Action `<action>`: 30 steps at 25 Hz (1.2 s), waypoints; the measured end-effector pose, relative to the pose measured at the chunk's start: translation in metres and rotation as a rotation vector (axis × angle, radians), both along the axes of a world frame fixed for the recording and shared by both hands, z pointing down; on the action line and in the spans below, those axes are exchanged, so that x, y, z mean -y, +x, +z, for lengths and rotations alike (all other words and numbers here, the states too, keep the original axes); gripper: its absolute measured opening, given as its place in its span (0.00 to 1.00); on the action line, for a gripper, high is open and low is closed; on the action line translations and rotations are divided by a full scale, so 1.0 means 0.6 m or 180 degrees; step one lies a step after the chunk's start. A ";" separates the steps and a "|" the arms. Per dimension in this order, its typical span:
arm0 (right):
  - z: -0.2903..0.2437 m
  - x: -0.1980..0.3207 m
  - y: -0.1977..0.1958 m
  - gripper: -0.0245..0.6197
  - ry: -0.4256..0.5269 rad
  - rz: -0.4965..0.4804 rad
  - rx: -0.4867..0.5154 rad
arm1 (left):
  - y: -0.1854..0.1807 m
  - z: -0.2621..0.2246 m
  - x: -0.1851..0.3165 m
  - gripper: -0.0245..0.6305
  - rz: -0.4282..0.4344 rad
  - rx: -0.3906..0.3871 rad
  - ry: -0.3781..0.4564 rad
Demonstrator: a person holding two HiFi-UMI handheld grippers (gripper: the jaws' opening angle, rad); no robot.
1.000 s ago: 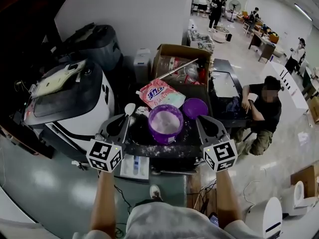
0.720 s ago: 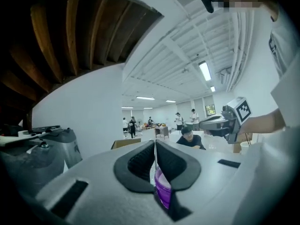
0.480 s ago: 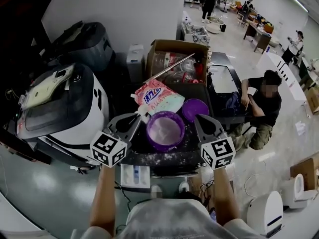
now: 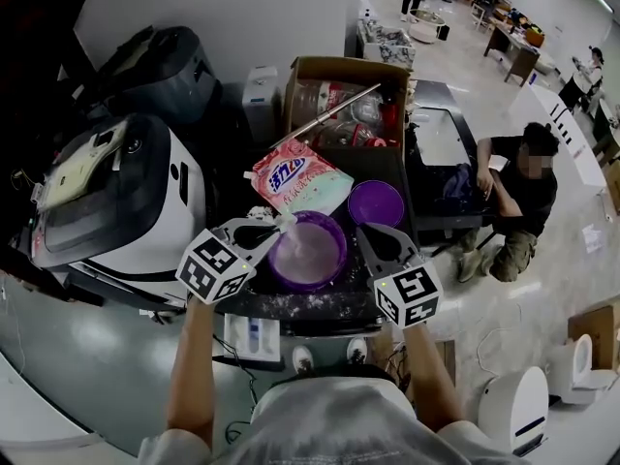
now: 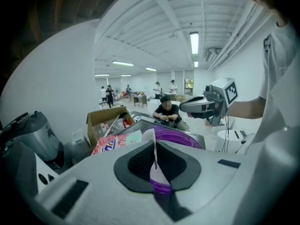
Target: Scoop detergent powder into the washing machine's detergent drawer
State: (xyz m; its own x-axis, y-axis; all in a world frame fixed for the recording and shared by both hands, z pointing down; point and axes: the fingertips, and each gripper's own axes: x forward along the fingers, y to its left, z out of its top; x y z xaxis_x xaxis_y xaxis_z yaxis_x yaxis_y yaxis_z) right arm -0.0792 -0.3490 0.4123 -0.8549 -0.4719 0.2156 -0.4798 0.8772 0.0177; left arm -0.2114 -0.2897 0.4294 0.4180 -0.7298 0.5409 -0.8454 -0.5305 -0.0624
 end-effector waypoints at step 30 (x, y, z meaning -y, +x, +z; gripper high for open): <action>0.062 0.037 0.065 0.05 -0.0391 -0.0037 -0.0014 | 0.066 0.146 0.045 0.06 0.0855 0.1587 -0.1604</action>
State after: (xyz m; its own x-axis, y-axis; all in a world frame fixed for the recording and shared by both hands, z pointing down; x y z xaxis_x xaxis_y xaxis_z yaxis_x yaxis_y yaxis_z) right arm -0.0405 -0.3715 0.4493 -0.8591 -0.4317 0.2749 -0.4696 0.8785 -0.0883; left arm -0.1720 -0.3165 0.5168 0.1651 -0.2517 0.9536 -0.6182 -0.7798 -0.0988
